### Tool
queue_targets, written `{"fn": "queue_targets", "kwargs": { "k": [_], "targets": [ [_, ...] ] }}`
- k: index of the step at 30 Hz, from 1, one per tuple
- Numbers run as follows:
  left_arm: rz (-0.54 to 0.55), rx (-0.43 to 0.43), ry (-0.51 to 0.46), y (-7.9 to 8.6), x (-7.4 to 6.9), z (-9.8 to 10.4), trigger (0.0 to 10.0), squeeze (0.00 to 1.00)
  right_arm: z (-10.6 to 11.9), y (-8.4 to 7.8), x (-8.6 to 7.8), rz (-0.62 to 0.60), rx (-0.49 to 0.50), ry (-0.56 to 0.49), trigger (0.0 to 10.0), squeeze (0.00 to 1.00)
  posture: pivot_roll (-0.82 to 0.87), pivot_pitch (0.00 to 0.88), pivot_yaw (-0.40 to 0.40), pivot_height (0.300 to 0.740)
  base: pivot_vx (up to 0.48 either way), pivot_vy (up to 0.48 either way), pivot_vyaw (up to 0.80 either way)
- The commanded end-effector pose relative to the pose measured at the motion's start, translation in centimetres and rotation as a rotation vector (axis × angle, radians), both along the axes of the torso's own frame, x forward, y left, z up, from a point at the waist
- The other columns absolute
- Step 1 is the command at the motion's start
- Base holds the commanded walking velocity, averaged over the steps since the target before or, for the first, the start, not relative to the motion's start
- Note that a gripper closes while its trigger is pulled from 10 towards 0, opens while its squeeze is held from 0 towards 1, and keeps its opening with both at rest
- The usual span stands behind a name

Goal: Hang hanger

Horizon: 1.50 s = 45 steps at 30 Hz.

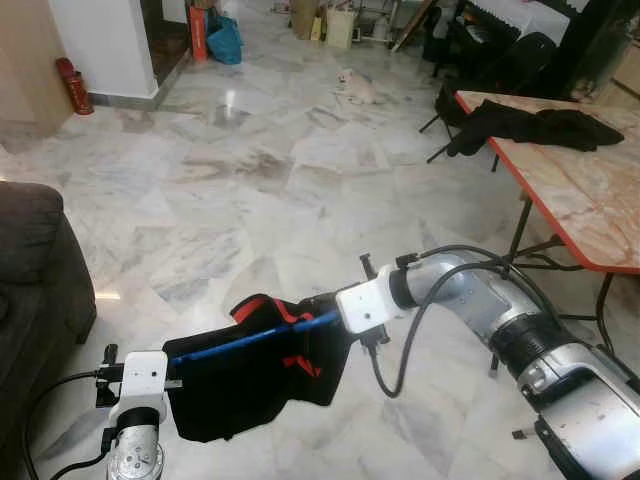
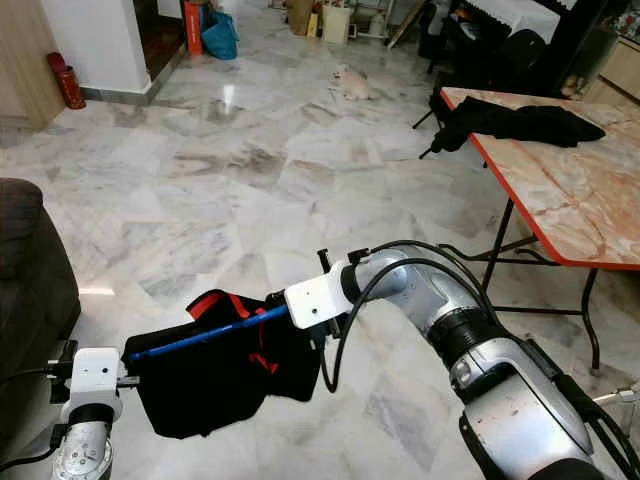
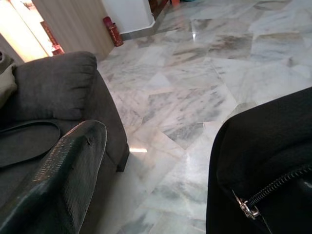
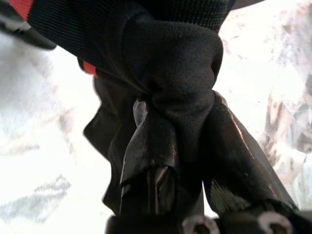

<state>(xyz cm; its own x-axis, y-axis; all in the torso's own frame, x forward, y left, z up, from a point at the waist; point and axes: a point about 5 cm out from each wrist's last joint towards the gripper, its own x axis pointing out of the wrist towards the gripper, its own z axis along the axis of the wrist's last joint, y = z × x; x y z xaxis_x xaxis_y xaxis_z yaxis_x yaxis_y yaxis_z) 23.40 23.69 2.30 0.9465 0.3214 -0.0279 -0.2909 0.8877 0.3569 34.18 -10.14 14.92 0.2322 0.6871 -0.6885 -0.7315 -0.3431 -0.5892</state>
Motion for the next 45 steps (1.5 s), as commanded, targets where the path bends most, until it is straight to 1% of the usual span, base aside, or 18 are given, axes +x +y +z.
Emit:
{"fn": "queue_targets", "kwargs": {
  "k": [1, 3, 6, 8, 9, 11, 13, 14, 17, 21, 22, 25, 27, 30, 35, 41, 45],
  "targets": [
    [0.050, -0.011, 0.028, 0.9, -0.4, -0.4, 10.0, 0.00, -0.1, -1.8, 0.2, -0.011, -0.108, -0.018, 10.0, 0.00, 0.00, 0.042, -0.107, 0.740, 0.000, 0.000, 0.00],
    [0.053, -0.013, 0.026, 0.9, -0.3, -0.4, 10.0, 0.00, -0.4, -2.1, 0.6, -0.037, -0.152, -0.064, 10.0, 0.00, 0.00, 0.041, -0.108, 0.740, 0.000, 0.000, 0.00],
    [0.051, -0.013, 0.027, 0.8, -0.3, -0.4, 10.0, 0.00, -0.7, -2.5, 0.9, -0.051, -0.200, -0.102, 10.0, 0.00, 0.00, 0.041, -0.107, 0.740, 0.000, 0.000, 0.00],
    [0.049, -0.015, 0.028, 0.7, -0.3, -0.4, 10.0, 0.00, -0.7, -2.8, 1.3, -0.088, -0.216, -0.130, 10.0, 0.00, 0.00, 0.041, -0.107, 0.740, 0.000, 0.000, 0.00],
    [0.049, -0.015, 0.028, 0.7, -0.3, -0.4, 10.0, 0.00, -0.7, -2.8, 1.3, -0.088, -0.216, -0.130, 10.0, 0.00, 0.00, 0.041, -0.107, 0.740, 0.000, 0.000, 0.00],
    [0.050, -0.018, 0.029, 0.7, -0.3, -0.5, 10.0, 0.00, -0.8, -3.2, 1.6, -0.112, -0.249, -0.159, 10.0, 0.00, 0.00, 0.041, -0.107, 0.740, 0.000, 0.000, 0.00],
    [0.050, -0.019, 0.030, 0.6, -0.3, -0.5, 10.0, 0.00, -0.7, -3.2, 1.8, -0.127, -0.251, -0.177, 10.0, 0.00, 0.00, 0.041, -0.107, 0.740, 0.000, 0.000, 0.00],
    [0.047, -0.022, 0.032, 0.6, -0.3, -0.5, 10.0, 0.00, -0.6, -3.2, 2.1, -0.177, -0.225, -0.194, 10.0, 0.00, 0.00, 0.042, -0.109, 0.740, 0.000, 0.000, 0.00],
    [0.041, -0.025, 0.038, 0.4, -0.4, -0.6, 10.0, 0.00, -0.6, -3.1, 2.4, -0.228, -0.180, -0.190, 10.0, 0.00, 0.00, 0.042, -0.108, 0.740, 0.000, 0.000, 0.00],
    [0.026, -0.025, 0.050, 0.2, -0.4, -0.8, 10.0, 0.00, -0.8, -3.3, 2.7, -0.273, -0.176, -0.216, 10.0, 0.00, 0.00, 0.043, -0.107, 0.740, 0.000, 0.000, 0.00],
    [0.015, -0.032, 0.054, 0.0, -0.4, -0.9, 10.0, 0.00, -0.6, -3.2, 3.0, -0.318, -0.132, -0.208, 10.0, 0.00, 0.00, 0.043, -0.107, 0.740, 0.000, 0.000, 0.00],
    [-0.003, -0.036, 0.073, -0.2, -0.6, -1.2, 10.0, 0.00, -0.4, -3.2, 3.3, -0.366, -0.098, -0.202, 10.0, 0.00, 0.00, 0.045, -0.106, 0.740, 0.000, 0.000, 0.00],
    [-0.004, -0.039, 0.073, -0.3, -0.6, -1.3, 10.0, 0.00, -0.2, -2.9, 3.4, -0.391, -0.059, -0.183, 10.0, 0.00, 0.00, 0.045, -0.106, 0.740, 0.000, 0.000, 0.00],
    [-0.007, -0.038, 0.075, -0.3, -0.7, -1.3, 10.0, 0.00, -0.1, -2.7, 3.4, -0.382, -0.053, -0.190, 10.0, 0.00, 0.00, 0.046, -0.105, 0.740, 0.000, 0.000, 0.00],
    [-0.024, -0.038, 0.084, -0.5, -0.7, -1.5, 10.0, 0.00, 0.0, -2.5, 3.6, -0.401, -0.035, -0.184, 10.0, 0.00, -0.01, 0.047, -0.105, 0.740, 0.000, 0.000, 0.00],
    [-0.073, -0.012, 0.101, -1.1, -0.7, -1.6, 10.0, 0.00, 0.3, -3.0, 4.0, -0.440, -0.053, -0.208, 10.0, 0.00, -0.01, 0.047, -0.105, 0.740, 0.000, 0.000, 0.00],
    [-0.085, -0.017, 0.105, -1.5, -0.7, -1.8, 10.0, 0.00, 0.4, -3.3, 4.1, -0.461, -0.059, -0.212, 10.0, 0.00, -0.01, 0.048, -0.106, 0.740, 0.000, 0.000, 0.00]
  ]
}}
